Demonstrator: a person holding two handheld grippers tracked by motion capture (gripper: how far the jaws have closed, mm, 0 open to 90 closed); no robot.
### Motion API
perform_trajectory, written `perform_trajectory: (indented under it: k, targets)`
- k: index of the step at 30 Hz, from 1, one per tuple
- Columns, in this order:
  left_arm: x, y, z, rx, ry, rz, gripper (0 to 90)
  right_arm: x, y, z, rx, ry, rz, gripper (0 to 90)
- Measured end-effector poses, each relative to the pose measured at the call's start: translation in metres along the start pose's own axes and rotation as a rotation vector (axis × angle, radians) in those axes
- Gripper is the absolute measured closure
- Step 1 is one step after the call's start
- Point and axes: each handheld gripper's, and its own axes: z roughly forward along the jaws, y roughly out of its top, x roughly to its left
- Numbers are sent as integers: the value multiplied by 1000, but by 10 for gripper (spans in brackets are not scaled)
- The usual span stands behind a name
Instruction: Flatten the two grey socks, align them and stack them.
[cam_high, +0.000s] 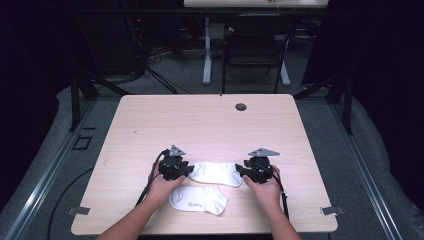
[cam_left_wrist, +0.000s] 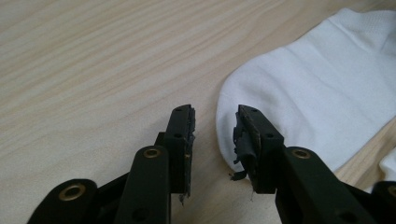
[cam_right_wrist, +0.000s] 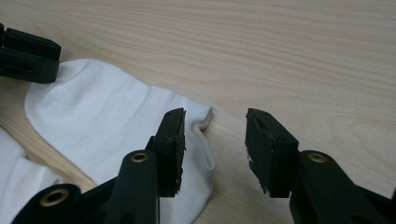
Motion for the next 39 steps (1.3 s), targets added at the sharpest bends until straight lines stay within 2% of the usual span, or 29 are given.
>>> perform_trajectory:
  k: [4, 8, 12, 15, 18, 28, 35, 39]
  targets:
    - [-1, 0, 0, 6, -14, -1, 711, 0, 0, 2, 16, 15, 19, 589]
    - [-2, 0, 0, 7, -20, 8, 762, 1, -3, 5, 48, 30, 3, 624]
    - [-3, -1, 1, 10, -28, 11, 818, 7, -4, 7, 67, 34, -32, 720]
    - [-5, -1, 1, 13, -29, 23, 863, 11, -5, 7, 77, 10, -61, 806]
    - [-6, 0, 1, 12, -29, 27, 889, 12, -5, 6, 70, 15, -63, 856]
    - [-5, 1, -4, 3, -33, 21, 896, 15, -4, 1, 58, 23, -79, 863]
    - [-4, 3, -10, -17, -39, 17, 896, 15, 0, -5, 43, 55, -46, 866]
    - [-3, 4, -15, -34, -39, 11, 896, 20, 5, -10, 29, 59, -64, 866]
